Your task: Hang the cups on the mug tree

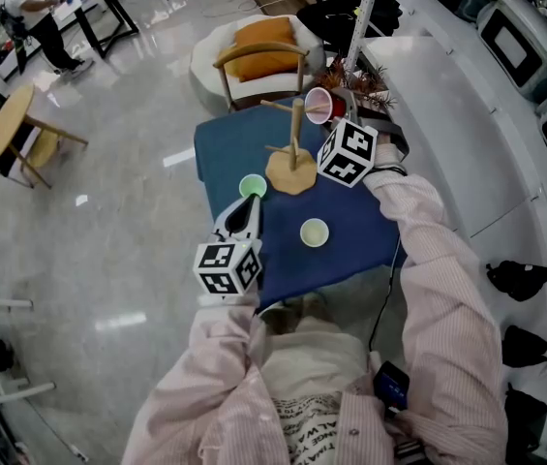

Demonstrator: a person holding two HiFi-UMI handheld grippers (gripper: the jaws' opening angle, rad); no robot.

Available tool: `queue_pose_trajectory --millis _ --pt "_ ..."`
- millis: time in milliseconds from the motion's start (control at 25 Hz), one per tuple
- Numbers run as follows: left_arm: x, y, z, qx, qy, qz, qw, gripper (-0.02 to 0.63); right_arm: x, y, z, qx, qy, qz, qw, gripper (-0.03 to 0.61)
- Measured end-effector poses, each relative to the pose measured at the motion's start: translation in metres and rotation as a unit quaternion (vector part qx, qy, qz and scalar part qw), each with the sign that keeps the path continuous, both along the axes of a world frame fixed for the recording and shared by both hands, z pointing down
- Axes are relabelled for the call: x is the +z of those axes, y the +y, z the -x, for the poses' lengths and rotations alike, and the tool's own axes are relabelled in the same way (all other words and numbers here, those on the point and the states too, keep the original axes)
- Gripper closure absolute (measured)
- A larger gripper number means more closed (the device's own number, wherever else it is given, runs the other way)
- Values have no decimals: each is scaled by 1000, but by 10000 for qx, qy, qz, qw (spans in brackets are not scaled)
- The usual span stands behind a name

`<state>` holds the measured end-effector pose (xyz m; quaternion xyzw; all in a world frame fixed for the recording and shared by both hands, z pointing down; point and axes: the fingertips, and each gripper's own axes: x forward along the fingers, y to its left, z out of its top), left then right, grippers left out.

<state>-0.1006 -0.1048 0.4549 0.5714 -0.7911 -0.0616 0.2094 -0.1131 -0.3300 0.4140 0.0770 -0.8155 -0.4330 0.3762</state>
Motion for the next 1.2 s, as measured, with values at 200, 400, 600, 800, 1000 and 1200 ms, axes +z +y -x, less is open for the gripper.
queue_pose_trajectory --millis 200,400,600,800,1000,1200 --pt "-1 2 3 11 4 -23 10000 615 2 1 2 -47 199 -291 9994 305" --pt "1 3 4 27 32 -30 10000 615 2 2 3 -103 369 -716 9967 305" --pt "2 4 3 72 55 -47 9999 615 -2 10 6 -249 475 -1041 9931 305" --pt "1 4 4 112 62 -58 9999 615 -1 17 11 -346 541 -1178 9910 305" --pt "2 6 6 121 63 -64 9999 615 3 20 12 -400 584 -1244 9897 305" --pt "6 7 8 128 88 -44 9999 615 10 20 12 -401 550 -1268 9896 305"
